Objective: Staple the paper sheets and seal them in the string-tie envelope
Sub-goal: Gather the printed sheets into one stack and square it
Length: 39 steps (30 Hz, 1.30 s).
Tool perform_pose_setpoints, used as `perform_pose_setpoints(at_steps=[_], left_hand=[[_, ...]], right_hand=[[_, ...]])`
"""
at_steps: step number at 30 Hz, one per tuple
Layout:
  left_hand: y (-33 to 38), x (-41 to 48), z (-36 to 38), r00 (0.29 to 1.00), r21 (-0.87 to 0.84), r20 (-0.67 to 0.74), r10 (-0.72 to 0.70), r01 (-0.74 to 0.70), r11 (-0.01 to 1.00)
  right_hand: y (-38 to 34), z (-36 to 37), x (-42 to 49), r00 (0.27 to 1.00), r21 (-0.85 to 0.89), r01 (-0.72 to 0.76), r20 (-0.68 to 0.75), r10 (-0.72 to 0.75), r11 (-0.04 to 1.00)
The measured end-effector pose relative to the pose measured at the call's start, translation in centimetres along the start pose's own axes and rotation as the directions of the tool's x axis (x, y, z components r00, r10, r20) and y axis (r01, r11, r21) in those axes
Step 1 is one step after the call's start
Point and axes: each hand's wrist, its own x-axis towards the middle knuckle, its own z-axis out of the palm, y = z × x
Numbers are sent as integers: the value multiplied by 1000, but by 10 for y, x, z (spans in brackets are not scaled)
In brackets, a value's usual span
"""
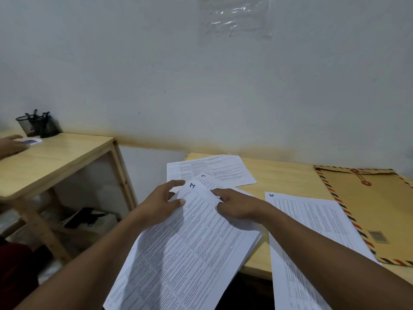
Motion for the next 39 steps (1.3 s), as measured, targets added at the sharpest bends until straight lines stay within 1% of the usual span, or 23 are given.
perform_pose_setpoints(at_steps=[3, 5, 7, 9, 11, 13, 15, 17, 19, 21, 23, 25, 27, 30, 32, 35, 37, 39], left_hand=[[-4, 3, -2, 996, -32, -83, 30, -33, 999], [-9, 7, -4, 990, -32, -136, 40, -44, 998], [-13, 12, -7, 982, -29, -181, 44, -50, 998], [-16, 16, -8, 978, -31, -205, 45, -53, 998], [-17, 18, -9, 976, -52, -213, 40, -53, 997], [-18, 20, -8, 977, -84, -212, 31, -50, 995], [-19, 22, -8, 978, -98, -206, 27, -49, 994], [-21, 24, -6, 979, -115, -205, 18, -42, 992], [-22, 26, -4, 978, -128, -209, 13, -41, 991], [-22, 26, -3, 977, -145, -213, 12, -43, 988], [-21, 26, -1, 977, -154, -215, 6, -39, 987], [-18, 26, -2, 979, -168, -204, -6, -29, 985], [-14, 27, -3, 984, -175, -178, -13, -19, 984], [-3, 28, -2, 991, -145, -137, 4, -24, 989], [4, 28, 1, 993, -116, -112, 24, -37, 993], [12, 32, 8, 996, -66, -77, 55, -60, 996], [15, 34, 12, 997, -53, -64, 51, -54, 997], [17, 37, 16, 997, -48, -71, 44, -48, 998]], right_hand=[[-2, -5, 9, 1000, 2, -22, -18, 22, 1000], [1, -9, 18, 997, -25, -47, -68, 45, 999], [9, -14, 29, 979, -99, -74, -195, 53, 992], [21, -17, 39, 947, -175, -120, -315, 60, 977], [35, -19, 45, 921, -239, -196, -377, 95, 951], [45, -18, 46, 914, -351, -275, -383, 131, 895], [49, -17, 44, 923, -469, -301, -361, 131, 830], [51, -17, 44, 925, -502, -288, -366, 101, 815], [51, -18, 44, 921, -490, -277, -382, 82, 827], [50, -19, 43, 915, -443, -282, -392, 99, 851], [50, -20, 41, 907, -359, -277, -403, 119, 891], [47, -23, 37, 911, -211, -237, -387, 141, 948], [44, -27, 33, 923, -28, -198, -340, 177, 980], [42, -36, 27, 945, 161, -187, -239, 222, 969], [41, -42, 19, 961, 263, -142, -194, 196, 954], [41, -48, 7, 974, 434, -14, -199, 111, 901], [41, -50, 1, 971, 460, 48, -231, 67, 886], [41, -50, -5, 970, 418, 80, -244, 27, 905]])
